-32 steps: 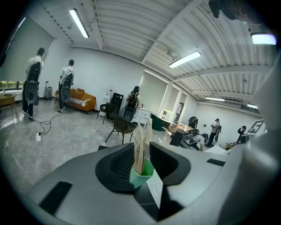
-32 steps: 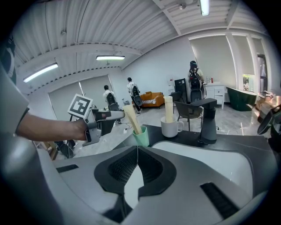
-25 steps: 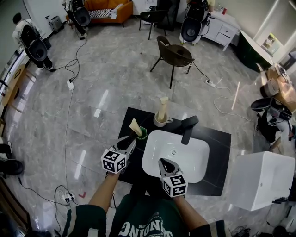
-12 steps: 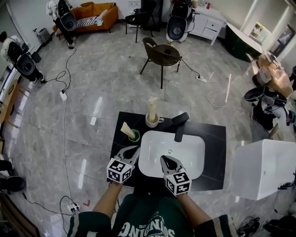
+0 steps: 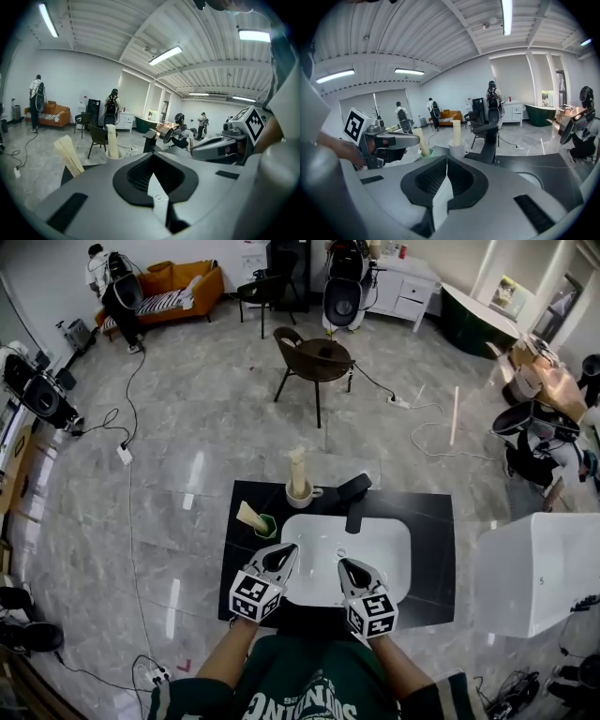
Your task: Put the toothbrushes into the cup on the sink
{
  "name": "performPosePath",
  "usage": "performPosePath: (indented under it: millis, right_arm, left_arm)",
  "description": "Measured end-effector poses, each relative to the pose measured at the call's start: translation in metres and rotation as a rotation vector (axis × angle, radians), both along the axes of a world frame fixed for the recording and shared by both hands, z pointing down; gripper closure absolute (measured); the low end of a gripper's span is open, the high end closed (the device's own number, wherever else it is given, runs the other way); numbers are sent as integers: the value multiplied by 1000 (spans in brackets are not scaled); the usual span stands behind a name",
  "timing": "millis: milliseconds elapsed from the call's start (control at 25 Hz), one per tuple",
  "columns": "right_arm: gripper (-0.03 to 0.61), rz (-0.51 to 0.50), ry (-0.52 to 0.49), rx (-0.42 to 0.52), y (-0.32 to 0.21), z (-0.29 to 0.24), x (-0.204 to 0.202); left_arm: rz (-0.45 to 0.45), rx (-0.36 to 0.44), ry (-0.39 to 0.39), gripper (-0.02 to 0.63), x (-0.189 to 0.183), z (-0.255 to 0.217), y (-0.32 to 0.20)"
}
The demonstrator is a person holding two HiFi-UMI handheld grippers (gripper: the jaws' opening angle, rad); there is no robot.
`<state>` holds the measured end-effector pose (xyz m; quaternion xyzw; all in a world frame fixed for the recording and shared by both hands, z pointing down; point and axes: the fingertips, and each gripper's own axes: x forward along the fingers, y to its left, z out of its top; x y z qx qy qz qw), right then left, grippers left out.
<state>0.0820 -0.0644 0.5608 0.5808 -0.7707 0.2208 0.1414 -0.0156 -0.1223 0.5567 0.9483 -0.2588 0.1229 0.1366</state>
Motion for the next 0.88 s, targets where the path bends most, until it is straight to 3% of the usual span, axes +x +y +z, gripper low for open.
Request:
performPosePath:
  millis: [880]
  right_arm:
    - [538, -10, 36, 54, -18, -26, 0]
  left_arm:
    - [14, 6, 16, 603, 5, -13, -8]
